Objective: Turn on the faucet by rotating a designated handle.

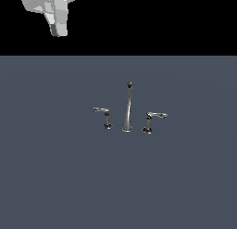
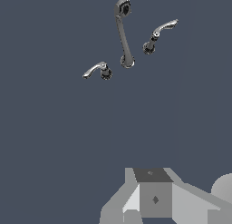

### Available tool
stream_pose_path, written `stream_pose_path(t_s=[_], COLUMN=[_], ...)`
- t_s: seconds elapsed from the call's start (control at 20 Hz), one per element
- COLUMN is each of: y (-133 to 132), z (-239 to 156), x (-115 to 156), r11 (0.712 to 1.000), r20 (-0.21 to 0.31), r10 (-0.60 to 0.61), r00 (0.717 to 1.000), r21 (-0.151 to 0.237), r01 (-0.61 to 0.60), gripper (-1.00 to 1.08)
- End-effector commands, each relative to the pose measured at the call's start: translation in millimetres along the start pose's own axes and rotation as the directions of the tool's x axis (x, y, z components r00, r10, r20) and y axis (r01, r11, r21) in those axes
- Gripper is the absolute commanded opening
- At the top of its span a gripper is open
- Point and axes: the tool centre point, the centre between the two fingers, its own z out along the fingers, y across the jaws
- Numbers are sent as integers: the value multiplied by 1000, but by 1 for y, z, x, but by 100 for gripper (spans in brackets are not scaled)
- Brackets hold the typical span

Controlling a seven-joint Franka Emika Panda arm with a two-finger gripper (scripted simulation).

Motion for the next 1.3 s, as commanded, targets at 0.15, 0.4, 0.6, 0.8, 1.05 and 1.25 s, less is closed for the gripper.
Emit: stream_pose_path(t_s=[0.15, 0.4, 0.6, 0.8, 1.05, 1.25], y=[-21, -38, -50, -61, -74, -83], z=[27, 50, 68, 85, 106, 124], x=[11, 22, 31, 42, 56, 69], r11=[994, 979, 961, 940, 906, 874], r20=[1, 2, 2, 2, 0, -2], r10=[111, 205, 275, 342, 423, 487], r00=[994, 979, 961, 940, 906, 874], r21=[0, -1, -2, -4, -6, -8], r01=[-111, -205, -275, -342, -422, -487], gripper=[-100, -100, -100, -100, -100, -100])
